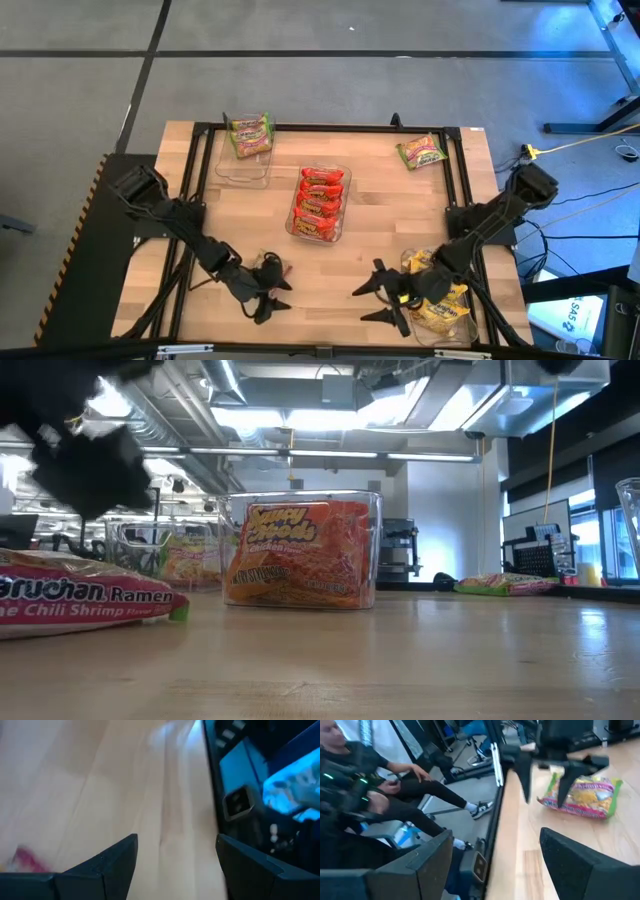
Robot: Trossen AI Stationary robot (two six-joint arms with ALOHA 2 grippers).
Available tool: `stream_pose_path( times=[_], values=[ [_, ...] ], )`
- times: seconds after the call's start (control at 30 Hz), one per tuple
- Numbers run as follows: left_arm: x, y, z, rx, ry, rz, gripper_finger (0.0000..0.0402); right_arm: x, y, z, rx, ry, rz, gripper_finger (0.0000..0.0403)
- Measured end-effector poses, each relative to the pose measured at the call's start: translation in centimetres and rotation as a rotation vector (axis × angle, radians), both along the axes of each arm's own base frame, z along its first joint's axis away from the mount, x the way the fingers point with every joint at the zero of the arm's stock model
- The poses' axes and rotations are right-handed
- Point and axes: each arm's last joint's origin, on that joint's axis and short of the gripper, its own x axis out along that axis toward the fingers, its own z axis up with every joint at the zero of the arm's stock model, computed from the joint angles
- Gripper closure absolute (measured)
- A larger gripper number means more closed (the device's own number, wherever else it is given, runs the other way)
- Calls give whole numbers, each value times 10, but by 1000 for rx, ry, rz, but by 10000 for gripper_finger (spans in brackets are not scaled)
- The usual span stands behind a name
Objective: Sort Maruchan noodles
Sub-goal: Move the green noodle pack on the table
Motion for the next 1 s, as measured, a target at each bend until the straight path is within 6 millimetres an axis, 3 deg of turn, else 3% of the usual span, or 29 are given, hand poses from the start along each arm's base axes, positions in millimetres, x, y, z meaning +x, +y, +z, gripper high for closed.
stream_pose_path(
  times=[0.2,0.43,0.67,0.77,1.0],
  values=[
    [6,-8,35,-31,30,-81,143,14,0,-21,-26,26,-26,130],
    [-32,5,49,-34,393,85,144,27,-8,-35,-43,51,-66,130],
    [-73,27,41,129,630,405,144,35,-13,-46,-56,71,-90,130],
    [-77,22,28,110,621,361,144,36,-12,-51,-59,79,-90,130],
    [-64,-1,9,-7,451,194,144,37,-10,-58,-65,96,-81,130]
  ],
)
